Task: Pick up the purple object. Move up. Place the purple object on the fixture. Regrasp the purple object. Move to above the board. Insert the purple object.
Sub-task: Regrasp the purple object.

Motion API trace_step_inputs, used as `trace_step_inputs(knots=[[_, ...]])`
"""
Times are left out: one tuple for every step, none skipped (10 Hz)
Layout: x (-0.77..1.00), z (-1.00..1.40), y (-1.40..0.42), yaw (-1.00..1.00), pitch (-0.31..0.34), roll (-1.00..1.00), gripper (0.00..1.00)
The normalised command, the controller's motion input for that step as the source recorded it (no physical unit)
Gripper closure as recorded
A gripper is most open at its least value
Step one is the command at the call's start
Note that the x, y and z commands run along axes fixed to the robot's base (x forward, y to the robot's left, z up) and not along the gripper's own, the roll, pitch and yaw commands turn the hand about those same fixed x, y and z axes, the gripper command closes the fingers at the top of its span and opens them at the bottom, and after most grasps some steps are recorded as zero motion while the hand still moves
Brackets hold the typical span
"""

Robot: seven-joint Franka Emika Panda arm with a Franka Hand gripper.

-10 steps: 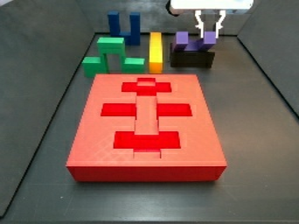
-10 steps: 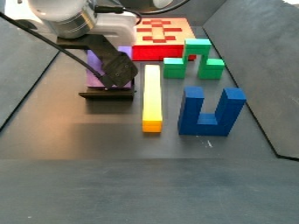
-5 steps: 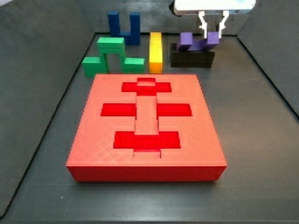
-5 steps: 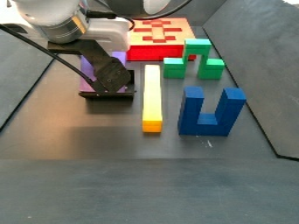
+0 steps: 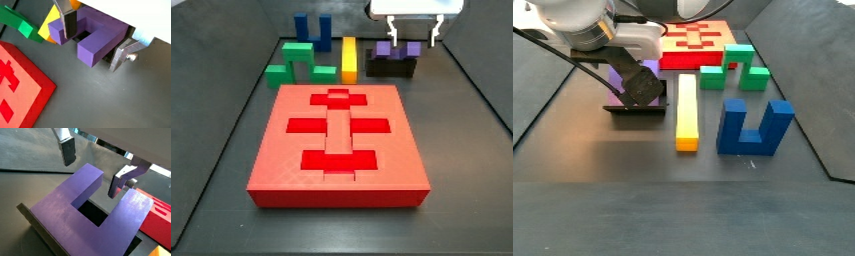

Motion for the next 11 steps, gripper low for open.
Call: trace_step_inputs(knots=[[0.00, 0.11, 0.00, 0.00, 0.120, 1.00, 0.00], [0.00, 0.13, 0.00, 0.00, 0.120, 1.00, 0.00], [0.01, 0.11, -0.02, 0.00, 0.109, 0.89, 0.00], [0.02, 0.07, -0.06, 0.00, 0.074, 0.86, 0.00], [0.00, 0.00, -0.06, 0.00, 0.023, 0.81, 0.00], [0.00, 0.00, -0.05, 0.00, 0.000, 0.75, 0.00], [0.00, 0.00, -0.03, 0.01, 0.000, 0.71, 0.00], [0.00, 0.00, -0.02, 0.01, 0.000, 0.75, 0.00], [-0.01, 0.00, 0.00, 0.00, 0.000, 0.81, 0.00], [-0.07, 0.00, 0.00, 0.01, 0.000, 0.83, 0.00], [-0.07, 0.00, -0.02, 0.02, 0.000, 0.79, 0.00]])
